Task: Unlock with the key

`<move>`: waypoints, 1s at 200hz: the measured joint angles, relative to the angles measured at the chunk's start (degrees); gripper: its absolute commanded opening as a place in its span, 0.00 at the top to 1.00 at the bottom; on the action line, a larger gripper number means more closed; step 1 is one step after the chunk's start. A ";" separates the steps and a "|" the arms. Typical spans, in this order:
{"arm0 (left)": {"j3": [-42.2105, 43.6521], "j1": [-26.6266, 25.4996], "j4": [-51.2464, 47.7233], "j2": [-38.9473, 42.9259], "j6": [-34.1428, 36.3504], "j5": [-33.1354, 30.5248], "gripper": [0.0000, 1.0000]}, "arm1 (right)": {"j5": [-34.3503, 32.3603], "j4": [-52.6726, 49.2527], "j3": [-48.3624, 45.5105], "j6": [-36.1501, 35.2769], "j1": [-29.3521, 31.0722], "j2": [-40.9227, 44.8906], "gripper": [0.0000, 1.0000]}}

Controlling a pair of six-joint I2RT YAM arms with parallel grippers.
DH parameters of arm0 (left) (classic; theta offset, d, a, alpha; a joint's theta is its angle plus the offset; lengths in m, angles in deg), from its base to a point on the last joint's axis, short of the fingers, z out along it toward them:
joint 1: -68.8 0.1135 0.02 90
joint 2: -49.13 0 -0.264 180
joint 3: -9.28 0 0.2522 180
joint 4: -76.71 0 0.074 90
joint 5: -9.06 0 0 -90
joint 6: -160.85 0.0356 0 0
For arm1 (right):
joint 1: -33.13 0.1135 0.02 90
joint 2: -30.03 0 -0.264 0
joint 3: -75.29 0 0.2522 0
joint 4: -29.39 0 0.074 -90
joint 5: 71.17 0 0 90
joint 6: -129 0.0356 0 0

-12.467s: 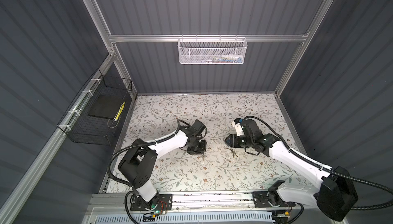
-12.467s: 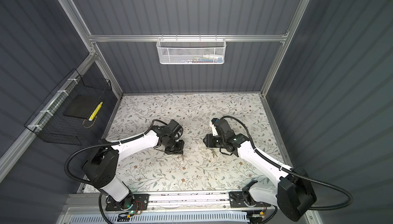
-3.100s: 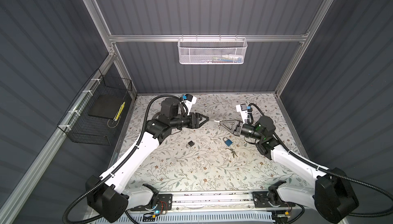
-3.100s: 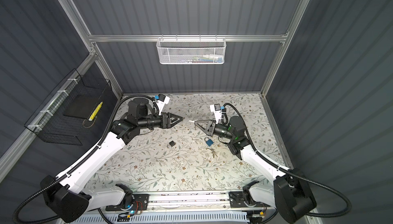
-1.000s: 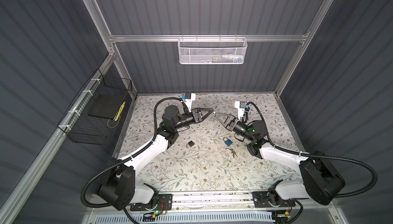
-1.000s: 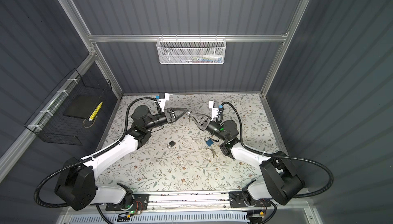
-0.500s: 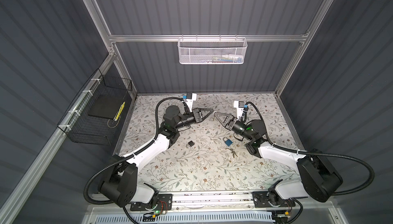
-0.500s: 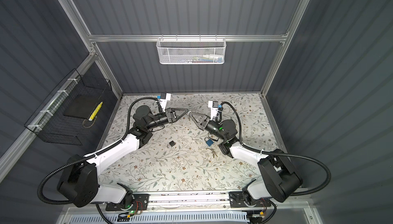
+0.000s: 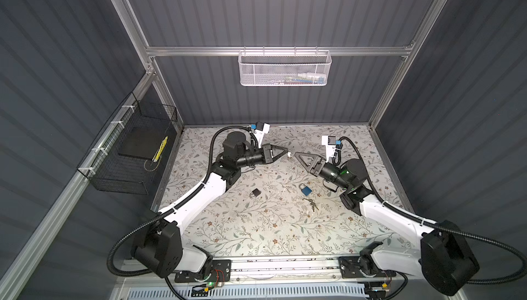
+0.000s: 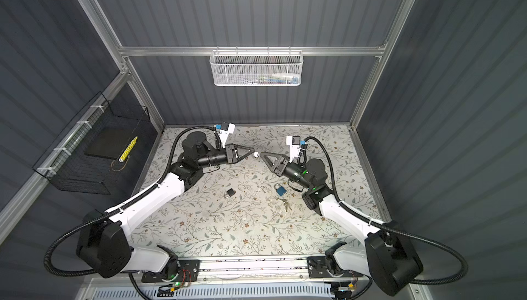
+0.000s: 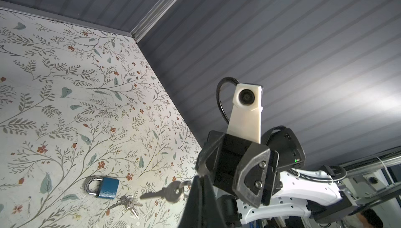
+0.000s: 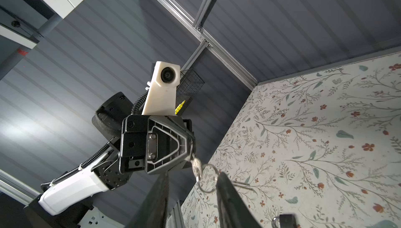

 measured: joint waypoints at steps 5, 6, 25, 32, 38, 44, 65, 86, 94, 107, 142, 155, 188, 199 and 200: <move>-0.07 0.00 -0.55 0.00 0.31 0.22 1.00 | 0.42 -0.46 0.22 -0.28 -0.02 0.00 0.63; -0.07 0.00 -0.66 0.00 0.42 0.28 1.00 | 0.59 -0.59 0.26 -0.31 -0.04 -0.02 0.62; -0.09 0.00 -2.62 0.00 1.25 1.09 1.00 | 2.58 -1.42 0.92 -0.42 -0.11 -0.44 0.59; -0.09 0.00 -3.08 0.00 1.42 1.29 1.00 | 3.43 -1.29 1.14 -0.35 -0.11 -0.76 0.58; -0.09 0.00 -3.26 0.02 1.57 1.40 1.00 | 3.98 -0.94 1.25 -0.09 -0.11 -1.14 0.58; -0.09 0.00 -3.41 0.02 1.64 1.51 1.00 | 4.66 -0.46 1.31 0.22 -0.11 -1.62 0.57; -0.09 0.00 -3.80 0.02 1.86 1.70 1.00 | 6.56 0.72 1.70 1.20 -0.11 -3.58 0.60; -0.09 0.00 -3.82 0.02 1.84 1.90 1.00 | 7.85 1.11 1.95 1.90 -0.09 -4.63 0.63; -0.09 0.00 -3.82 0.02 1.84 1.99 1.00 | 8.26 1.11 1.95 2.12 -0.09 -4.66 0.66; -0.09 0.00 -3.80 0.02 1.84 2.16 1.00 | 8.87 1.16 2.19 2.29 -0.09 -4.66 0.70; -0.09 0.00 -3.48 0.26 1.84 3.02 1.00 | 9.86 1.05 2.60 2.45 -0.22 -4.83 0.77; -0.09 0.00 -3.48 0.31 1.84 3.08 1.00 | 10.08 1.11 2.60 2.49 -0.24 -4.94 0.78; -0.09 0.00 -3.48 0.28 1.81 3.19 1.00 | 10.95 1.25 2.69 2.56 -0.26 -5.60 0.82; -0.09 0.00 -3.34 0.28 1.77 3.30 1.00 | 11.28 1.29 2.69 2.56 -0.26 -5.70 0.87; -0.09 0.00 -3.30 0.28 1.77 3.37 1.00 | 11.28 1.29 2.69 2.58 -0.26 -5.70 0.87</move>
